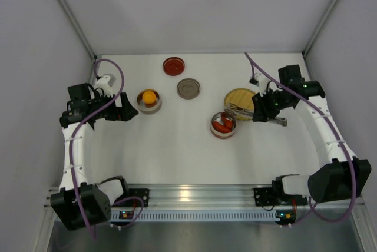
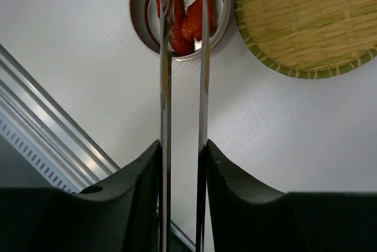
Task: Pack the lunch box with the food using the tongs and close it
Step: Place the fake food in the packing box, then place the clamp at the center of the board.
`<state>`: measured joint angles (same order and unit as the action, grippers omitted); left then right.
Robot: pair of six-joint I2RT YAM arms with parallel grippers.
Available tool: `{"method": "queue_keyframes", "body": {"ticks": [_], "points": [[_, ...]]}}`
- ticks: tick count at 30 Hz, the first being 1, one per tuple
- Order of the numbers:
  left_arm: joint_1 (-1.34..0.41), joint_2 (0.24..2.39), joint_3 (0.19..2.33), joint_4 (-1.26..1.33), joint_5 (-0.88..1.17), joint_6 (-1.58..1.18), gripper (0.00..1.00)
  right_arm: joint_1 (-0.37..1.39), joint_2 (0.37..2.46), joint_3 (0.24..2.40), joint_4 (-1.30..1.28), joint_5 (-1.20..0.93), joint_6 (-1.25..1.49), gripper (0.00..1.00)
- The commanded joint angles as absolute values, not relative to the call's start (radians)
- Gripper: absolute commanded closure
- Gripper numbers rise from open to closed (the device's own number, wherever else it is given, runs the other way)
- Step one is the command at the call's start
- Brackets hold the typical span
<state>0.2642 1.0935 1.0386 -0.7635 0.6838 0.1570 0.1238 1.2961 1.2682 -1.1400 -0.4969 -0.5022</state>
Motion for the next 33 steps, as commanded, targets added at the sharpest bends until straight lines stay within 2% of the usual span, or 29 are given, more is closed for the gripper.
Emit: {"method": "queue_keyframes", "body": {"ticks": [1, 10, 15, 23, 33], "points": [[0.27, 1.092, 1.063, -0.755, 0.706, 0.182, 0.02, 0.056, 1.258, 1.336, -1.028, -0.54, -0.419, 0.67], [0.27, 1.077, 1.058, -0.77, 0.695, 0.206, 0.02, -0.253, 1.364, 1.364, -0.914, -0.555, -0.313, 0.68], [0.268, 1.08, 1.043, -0.759, 0.696, 0.21, 0.02, -0.34, 1.425, 1.347, -0.818, -0.454, -0.348, 0.68], [0.27, 1.092, 1.019, -0.732, 0.706, 0.204, 0.02, -0.399, 1.614, 1.381, -0.741, -0.379, -0.357, 0.69], [0.27, 1.095, 1.014, -0.741, 0.683, 0.224, 0.02, -0.397, 1.753, 1.309, -0.67, -0.357, -0.402, 0.62]]}}
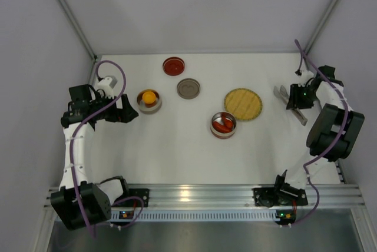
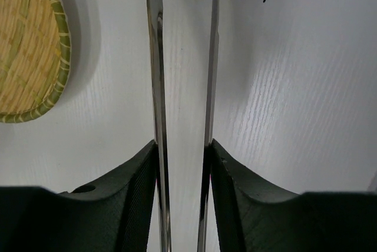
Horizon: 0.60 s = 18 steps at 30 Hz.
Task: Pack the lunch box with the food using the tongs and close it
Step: Place the clamp at the center of the board.
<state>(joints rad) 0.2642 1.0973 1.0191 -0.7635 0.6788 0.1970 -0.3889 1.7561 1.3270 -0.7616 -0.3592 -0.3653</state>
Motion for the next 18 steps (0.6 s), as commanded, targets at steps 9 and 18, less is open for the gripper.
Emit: {"method": "queue_keyframes", "body": {"ticks": [9, 18], "points": [[0.268, 1.077, 0.994, -0.759, 0.672, 0.244, 0.02, -0.4, 1.736, 1.135, -0.615, -0.31, -0.471, 0.44], [0.27, 1.049, 1.005, -0.795, 0.663, 0.261, 0.02, -0.406, 1.726, 1.112, -0.638, -0.287, -0.505, 0.11]]}}
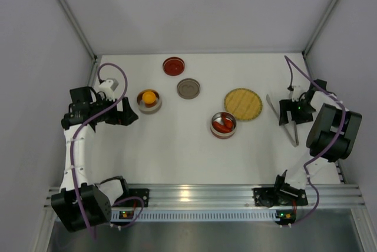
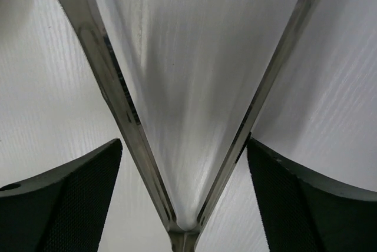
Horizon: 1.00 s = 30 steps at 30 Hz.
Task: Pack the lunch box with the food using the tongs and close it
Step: Place the clamp at the center of the board, then pick up the box lid from the center of the board.
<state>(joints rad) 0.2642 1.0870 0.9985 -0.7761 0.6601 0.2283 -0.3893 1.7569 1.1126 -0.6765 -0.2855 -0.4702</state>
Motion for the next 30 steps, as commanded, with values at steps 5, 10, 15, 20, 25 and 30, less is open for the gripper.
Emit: {"method": "queue_keyframes", "body": {"ticks": [5, 10, 15, 20, 25, 30], "points": [[0.268, 1.039, 1.009, -0.821, 0.683, 0.285, 0.02, -0.407, 1.664, 1.129, -0.689, -0.321, -0.529, 0.01], [0.27, 1.043, 1.032, -0.83, 0.693, 0.301, 0.02, -0.407, 1.588, 1.227, -0.782, -0.38, -0.529, 0.01], [0.244, 1.14, 1.122, -0.792, 0.716, 0.262, 0.02, -0.407, 1.494, 1.347, -0.854, -0.478, -0.502, 0.01], [0.019, 1.305, 1.255, -0.71, 0.4, 0.184, 0.02, -0.406, 1.411, 1.388, -0.844, -0.587, -0.433, 0.01], [-0.291, 1.497, 1.425, -0.716, 0.23, 0.316, 0.02, -0.405, 1.312, 1.364, -0.83, -0.69, -0.422, 0.01], [-0.336, 1.709, 1.561, -0.767, 0.424, 0.604, 0.02, -0.405, 1.237, 1.312, -0.854, -0.733, -0.471, 0.01]]}}
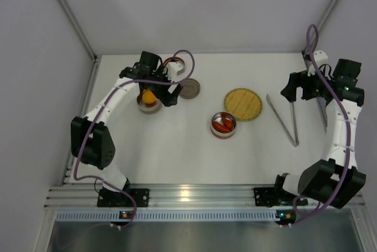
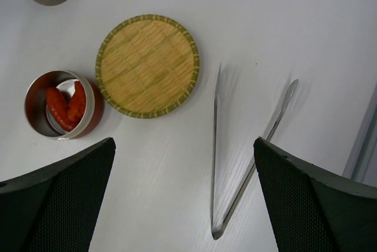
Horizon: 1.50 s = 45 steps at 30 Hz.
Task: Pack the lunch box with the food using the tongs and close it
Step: Pick up the box lid from the center of the board.
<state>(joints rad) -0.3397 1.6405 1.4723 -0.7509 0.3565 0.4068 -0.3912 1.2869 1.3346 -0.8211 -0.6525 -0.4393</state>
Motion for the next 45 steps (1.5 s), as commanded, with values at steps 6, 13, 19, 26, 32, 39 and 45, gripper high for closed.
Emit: {"method": "queue_keyframes", "body": {"ticks": [6, 13, 19, 26, 32, 39, 45], "points": [[-0.342, 1.942, 1.785, -0.842, 0.589, 0.865, 0.07, -0.403, 1.223, 1.278, -0.917, -0.782, -0.515, 0.01], [-0.35, 2.101, 1.876, -0.856, 0.667, 1.035, 0.18, -0.405, 1.236, 1.241, -0.948, -0.773, -0.525, 0.01], [-0.367, 2.183, 1.894, -0.861, 0.666, 1.178, 0.32, -0.405, 1.25, 1.232, -1.009, -0.814, -0.541, 0.01], [-0.373, 2.276, 1.953, -0.871, 0.65, 1.232, 0.46, -0.405, 1.261, 1.227, -1.035, -0.862, -0.548, 0.01], [-0.394, 2.307, 1.95, -0.873, 0.595, 1.27, 0.52, -0.405, 1.285, 1.204, -1.054, -0.877, -0.586, 0.01], [-0.41, 2.319, 1.937, -0.848, 0.558, 1.284, 0.52, -0.405, 1.301, 1.207, -1.071, -0.897, -0.601, 0.01], [-0.411, 2.292, 1.931, -0.87, 0.575, 1.289, 0.55, -0.405, 1.305, 1.206, -1.086, -0.9, -0.618, 0.01]]}}
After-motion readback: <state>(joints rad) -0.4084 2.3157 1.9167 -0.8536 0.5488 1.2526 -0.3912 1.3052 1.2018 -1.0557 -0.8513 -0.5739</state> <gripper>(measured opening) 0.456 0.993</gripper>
